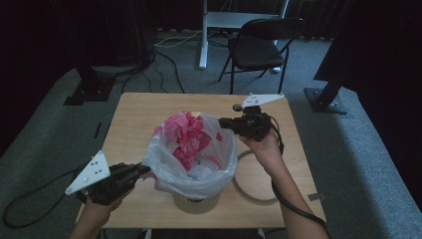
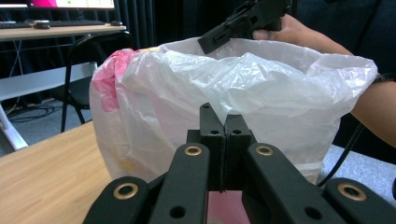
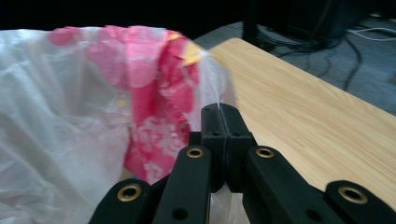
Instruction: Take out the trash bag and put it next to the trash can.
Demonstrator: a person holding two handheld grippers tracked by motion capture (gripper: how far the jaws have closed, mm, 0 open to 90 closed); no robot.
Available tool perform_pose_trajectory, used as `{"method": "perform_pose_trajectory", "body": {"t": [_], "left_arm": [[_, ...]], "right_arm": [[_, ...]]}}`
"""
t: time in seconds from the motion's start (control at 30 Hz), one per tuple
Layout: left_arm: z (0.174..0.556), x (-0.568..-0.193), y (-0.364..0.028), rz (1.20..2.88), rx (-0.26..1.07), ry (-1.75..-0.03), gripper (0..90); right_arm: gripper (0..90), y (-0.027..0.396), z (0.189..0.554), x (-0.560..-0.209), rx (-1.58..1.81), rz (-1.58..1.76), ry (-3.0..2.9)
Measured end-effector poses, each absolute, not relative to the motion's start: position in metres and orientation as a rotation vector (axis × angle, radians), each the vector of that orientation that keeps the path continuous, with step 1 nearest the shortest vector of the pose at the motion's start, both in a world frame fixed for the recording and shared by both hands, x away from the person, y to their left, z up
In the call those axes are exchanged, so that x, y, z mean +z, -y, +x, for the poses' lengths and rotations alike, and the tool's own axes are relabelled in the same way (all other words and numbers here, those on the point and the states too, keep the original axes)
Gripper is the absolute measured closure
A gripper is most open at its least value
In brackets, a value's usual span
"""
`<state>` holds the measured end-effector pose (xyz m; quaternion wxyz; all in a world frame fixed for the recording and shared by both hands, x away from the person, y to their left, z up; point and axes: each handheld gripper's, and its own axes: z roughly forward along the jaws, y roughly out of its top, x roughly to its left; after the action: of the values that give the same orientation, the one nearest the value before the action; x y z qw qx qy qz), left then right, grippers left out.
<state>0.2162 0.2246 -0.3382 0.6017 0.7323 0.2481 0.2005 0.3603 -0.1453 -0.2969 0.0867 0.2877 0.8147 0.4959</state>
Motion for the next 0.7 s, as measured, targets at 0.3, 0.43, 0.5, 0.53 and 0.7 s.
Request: {"method": "perform_pose_trajectory", "body": {"t": [0.3, 0.43, 0.5, 0.53, 0.7], "left_arm": [[0.229, -0.312, -0.208, 1.682, 0.463, -0.572, 89.7], [0.231, -0.299, -0.198, 1.672, 0.483, -0.576, 89.7], [0.233, -0.298, -0.193, 1.681, 0.477, -0.577, 89.7], [0.235, -0.299, -0.190, 1.691, 0.473, -0.578, 89.7], [0.240, -0.305, -0.178, 1.717, 0.449, -0.575, 89.6]], "right_arm": [[90.0, 0.132, 0.346, -0.262, 1.653, 0.688, -2.470], [90.0, 0.127, 0.337, -0.249, 1.777, 0.595, -2.515], [90.0, 0.124, 0.334, -0.251, 1.818, 0.565, -2.543], [90.0, 0.122, 0.333, -0.254, 1.832, 0.549, -2.564], [89.9, 0.110, 0.331, -0.273, 1.879, 0.497, -2.665]]}}
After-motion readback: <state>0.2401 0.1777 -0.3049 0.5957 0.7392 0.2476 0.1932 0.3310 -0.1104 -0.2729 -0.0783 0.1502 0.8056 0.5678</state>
